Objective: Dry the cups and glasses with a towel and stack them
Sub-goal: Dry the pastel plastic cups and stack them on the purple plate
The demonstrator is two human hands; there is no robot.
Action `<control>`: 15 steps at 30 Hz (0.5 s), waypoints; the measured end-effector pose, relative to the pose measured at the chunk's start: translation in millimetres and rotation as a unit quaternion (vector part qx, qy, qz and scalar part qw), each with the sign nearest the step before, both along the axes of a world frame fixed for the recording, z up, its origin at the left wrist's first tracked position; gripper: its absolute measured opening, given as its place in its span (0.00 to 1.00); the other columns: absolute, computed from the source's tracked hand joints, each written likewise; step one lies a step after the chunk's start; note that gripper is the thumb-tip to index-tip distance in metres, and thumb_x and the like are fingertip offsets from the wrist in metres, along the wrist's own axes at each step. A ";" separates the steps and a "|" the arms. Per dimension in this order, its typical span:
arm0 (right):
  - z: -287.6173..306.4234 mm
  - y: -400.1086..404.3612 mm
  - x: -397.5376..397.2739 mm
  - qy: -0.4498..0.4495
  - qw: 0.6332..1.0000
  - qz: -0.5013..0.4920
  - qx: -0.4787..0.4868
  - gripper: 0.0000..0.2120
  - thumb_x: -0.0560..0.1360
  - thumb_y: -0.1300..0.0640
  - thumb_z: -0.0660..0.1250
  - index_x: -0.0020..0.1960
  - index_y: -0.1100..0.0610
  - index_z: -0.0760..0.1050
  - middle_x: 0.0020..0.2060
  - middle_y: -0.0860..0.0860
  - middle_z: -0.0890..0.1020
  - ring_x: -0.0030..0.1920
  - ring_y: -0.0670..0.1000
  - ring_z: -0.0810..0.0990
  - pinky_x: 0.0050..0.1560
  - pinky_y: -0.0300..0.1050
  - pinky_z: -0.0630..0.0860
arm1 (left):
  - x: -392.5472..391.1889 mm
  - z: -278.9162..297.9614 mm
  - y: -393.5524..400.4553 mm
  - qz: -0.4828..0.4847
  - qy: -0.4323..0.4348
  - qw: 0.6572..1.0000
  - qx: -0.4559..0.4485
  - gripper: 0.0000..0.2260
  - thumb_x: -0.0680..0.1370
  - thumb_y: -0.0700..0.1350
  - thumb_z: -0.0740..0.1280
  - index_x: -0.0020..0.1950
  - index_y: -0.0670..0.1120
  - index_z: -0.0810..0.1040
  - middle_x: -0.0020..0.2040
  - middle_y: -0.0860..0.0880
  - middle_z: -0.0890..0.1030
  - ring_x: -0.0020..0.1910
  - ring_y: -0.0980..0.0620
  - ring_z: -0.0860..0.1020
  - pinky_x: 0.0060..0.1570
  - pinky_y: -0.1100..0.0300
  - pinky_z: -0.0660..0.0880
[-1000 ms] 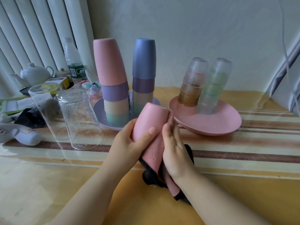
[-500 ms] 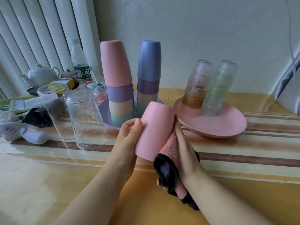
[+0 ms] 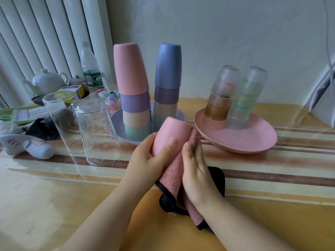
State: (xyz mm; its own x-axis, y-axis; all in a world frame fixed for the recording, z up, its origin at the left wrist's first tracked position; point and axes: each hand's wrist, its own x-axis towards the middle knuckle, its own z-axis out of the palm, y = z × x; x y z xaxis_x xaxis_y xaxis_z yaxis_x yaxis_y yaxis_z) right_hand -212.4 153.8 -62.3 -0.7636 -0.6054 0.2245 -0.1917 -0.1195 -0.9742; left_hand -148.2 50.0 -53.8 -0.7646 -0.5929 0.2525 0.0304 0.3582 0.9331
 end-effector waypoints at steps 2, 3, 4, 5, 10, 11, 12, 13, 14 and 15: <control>3.9 3.8 -5.4 -0.015 1.000 -0.014 -0.012 0.18 0.77 0.40 0.48 0.66 0.37 0.55 0.58 0.25 0.65 0.54 0.17 0.63 0.55 0.17 0.61 | 2.3 1.7 -0.9 -0.055 -0.022 0.997 0.040 0.16 0.71 0.62 0.62 0.51 0.56 0.79 0.46 0.57 0.84 0.43 0.63 0.80 0.42 0.68 0.74; 4.8 6.4 -10.7 -0.029 0.999 -0.018 -0.015 0.18 0.78 0.39 0.49 0.67 0.39 0.60 0.61 0.29 0.68 0.57 0.20 0.65 0.59 0.22 0.64 | 3.3 2.1 -1.2 -0.083 -0.033 0.994 0.067 0.19 0.71 0.63 0.62 0.51 0.52 0.81 0.47 0.52 0.84 0.44 0.59 0.80 0.45 0.64 0.75; 7.9 9.2 -14.8 -0.042 0.999 -0.024 -0.010 0.21 0.78 0.37 0.51 0.67 0.43 0.67 0.62 0.34 0.72 0.60 0.26 0.69 0.63 0.29 0.68 | 4.2 3.2 -1.1 -0.106 -0.043 0.988 0.107 0.21 0.71 0.63 0.63 0.51 0.49 0.82 0.48 0.49 0.85 0.46 0.54 0.81 0.49 0.58 0.75; 11.2 11.8 -18.0 -0.066 0.997 -0.037 -0.008 0.21 0.78 0.37 0.53 0.64 0.46 0.72 0.60 0.38 0.76 0.59 0.29 0.73 0.63 0.33 0.71 | 5.2 4.3 -1.3 -0.127 -0.049 0.978 0.156 0.21 0.72 0.63 0.65 0.50 0.48 0.83 0.49 0.48 0.85 0.49 0.50 0.81 0.53 0.54 0.75; 23.2 15.1 -14.7 -0.196 0.980 -0.019 -0.039 0.16 0.77 0.43 0.56 0.42 0.50 0.78 0.33 0.42 0.84 0.34 0.36 0.81 0.37 0.32 0.76 | 7.9 10.0 4.6 -0.200 -0.019 0.933 0.300 0.14 0.70 0.62 0.65 0.46 0.58 0.86 0.50 0.48 0.86 0.48 0.52 0.83 0.51 0.55 0.78; 19.0 12.0 -11.4 -0.209 0.977 -0.011 -0.027 0.17 0.75 0.40 0.58 0.43 0.50 0.79 0.36 0.44 0.85 0.38 0.38 0.82 0.43 0.37 0.77 | 7.5 8.6 4.7 -0.193 0.012 0.932 0.307 0.15 0.70 0.61 0.62 0.45 0.58 0.86 0.50 0.48 0.86 0.48 0.52 0.83 0.51 0.55 0.78; 18.9 10.0 -5.0 -0.218 0.976 -0.005 -0.009 0.20 0.72 0.36 0.59 0.47 0.49 0.81 0.41 0.44 0.86 0.43 0.41 0.83 0.50 0.42 0.78 | 8.0 8.8 4.6 -0.181 0.038 0.932 0.310 0.15 0.70 0.59 0.62 0.45 0.58 0.86 0.49 0.48 0.86 0.47 0.52 0.83 0.52 0.54 0.77; 15.1 8.1 -3.2 -0.220 0.976 -0.001 0.007 0.24 0.69 0.32 0.60 0.50 0.48 0.81 0.44 0.45 0.86 0.48 0.44 0.83 0.56 0.47 0.77 | 7.7 8.6 3.8 -0.166 0.060 0.935 0.307 0.13 0.70 0.59 0.64 0.45 0.57 0.86 0.48 0.48 0.86 0.47 0.52 0.83 0.53 0.53 0.77; 15.7 7.1 -0.3 -0.224 0.974 -0.006 0.020 0.26 0.67 0.30 0.59 0.52 0.48 0.80 0.47 0.45 0.85 0.51 0.47 0.82 0.58 0.50 0.76 | 7.3 9.7 3.9 -0.142 0.074 0.940 0.302 0.13 0.69 0.59 0.67 0.45 0.55 0.86 0.48 0.48 0.86 0.47 0.51 0.83 0.52 0.52 0.76; 15.4 7.0 0.0 -0.213 0.977 -0.012 0.027 0.26 0.68 0.31 0.58 0.54 0.47 0.80 0.48 0.45 0.85 0.53 0.47 0.81 0.59 0.49 0.75 | 5.7 6.8 1.8 -0.102 0.090 0.949 0.286 0.16 0.66 0.60 0.70 0.46 0.53 0.86 0.48 0.47 0.85 0.47 0.50 0.82 0.49 0.52 0.76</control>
